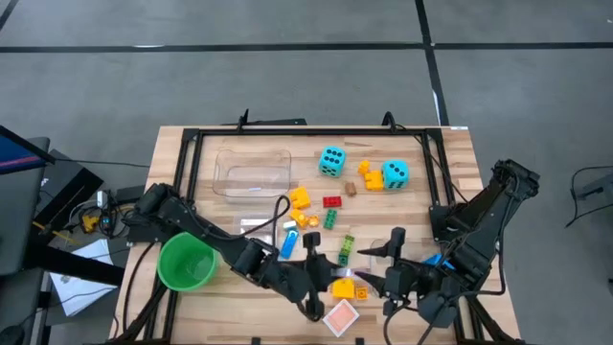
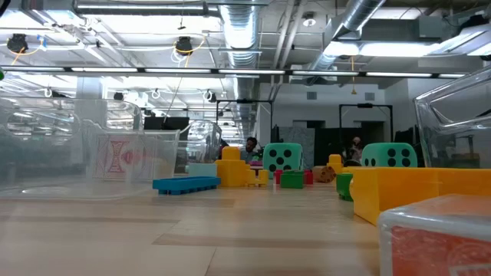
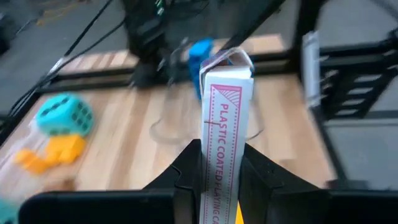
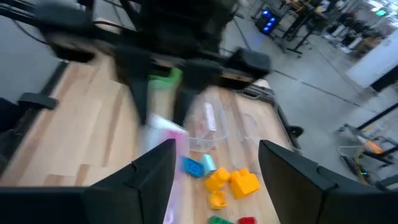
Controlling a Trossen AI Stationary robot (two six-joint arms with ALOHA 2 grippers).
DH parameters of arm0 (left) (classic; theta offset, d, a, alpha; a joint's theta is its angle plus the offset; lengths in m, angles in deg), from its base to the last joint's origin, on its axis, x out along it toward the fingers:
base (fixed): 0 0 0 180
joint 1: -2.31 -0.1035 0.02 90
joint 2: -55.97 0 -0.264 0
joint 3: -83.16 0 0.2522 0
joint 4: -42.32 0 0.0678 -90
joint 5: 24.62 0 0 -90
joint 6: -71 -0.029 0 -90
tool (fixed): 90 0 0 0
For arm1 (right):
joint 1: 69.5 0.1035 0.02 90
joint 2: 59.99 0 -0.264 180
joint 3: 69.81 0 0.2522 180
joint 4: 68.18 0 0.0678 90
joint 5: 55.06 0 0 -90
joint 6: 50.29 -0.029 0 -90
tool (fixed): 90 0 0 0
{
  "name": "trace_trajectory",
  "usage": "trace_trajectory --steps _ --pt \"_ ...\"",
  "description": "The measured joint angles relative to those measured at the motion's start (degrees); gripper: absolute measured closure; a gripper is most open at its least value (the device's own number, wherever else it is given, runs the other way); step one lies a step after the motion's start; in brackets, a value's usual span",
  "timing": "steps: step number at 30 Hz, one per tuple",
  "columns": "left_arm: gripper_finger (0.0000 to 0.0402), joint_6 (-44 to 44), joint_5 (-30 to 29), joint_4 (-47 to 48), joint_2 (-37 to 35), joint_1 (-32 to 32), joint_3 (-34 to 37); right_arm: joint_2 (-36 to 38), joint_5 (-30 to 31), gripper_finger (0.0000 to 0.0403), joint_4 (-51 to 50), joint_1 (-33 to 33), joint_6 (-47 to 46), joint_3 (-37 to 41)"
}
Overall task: Pick & Place Toys
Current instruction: Put the pink playing card box into the bottom left transparent bin
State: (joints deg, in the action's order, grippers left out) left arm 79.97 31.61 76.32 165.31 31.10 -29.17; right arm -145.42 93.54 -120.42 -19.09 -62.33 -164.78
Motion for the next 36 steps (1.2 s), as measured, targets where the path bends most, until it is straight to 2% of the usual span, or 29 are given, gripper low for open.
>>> trace_trajectory --steps 5,11,16,18,22,26,32,36 --pt "0.0346 5.11 -5.17 13.04 -0.16 -0.43 0.00 -0.02 -0.04 0.0181 -0.02 0.04 0.00 0.00" --pt "0.0346 15.37 -5.23 32.49 -1.16 -1.20 0.00 -0.02 0.01 0.0181 -0.07 0.05 0.00 0.00" --pt "0.0346 20.58 -2.22 48.45 -3.15 -0.53 0.00 -0.02 0.41 0.0181 -0.23 0.00 0.00 0.00" --pt "0.0347 22.68 1.16 52.90 -4.36 -0.44 0.00 -0.02 0.44 0.0181 -0.26 -0.01 0.00 0.00" --pt "0.0346 24.38 8.58 56.26 -6.12 -0.59 0.00 -0.02 0.42 0.0181 -0.28 0.05 0.00 0.00" --pt "0.0347 24.43 11.15 58.09 -6.66 -0.59 0.48 -0.02 0.42 0.0181 -0.31 0.03 0.00 0.00" --pt "0.0347 25.84 14.15 57.80 -8.43 -1.25 10.55 -0.04 0.42 0.0181 -0.46 0.03 0.00 0.00" --pt "0.0347 26.01 14.65 52.87 -10.99 -1.35 18.99 -0.04 0.42 0.0181 -0.48 -0.11 0.00 0.00"
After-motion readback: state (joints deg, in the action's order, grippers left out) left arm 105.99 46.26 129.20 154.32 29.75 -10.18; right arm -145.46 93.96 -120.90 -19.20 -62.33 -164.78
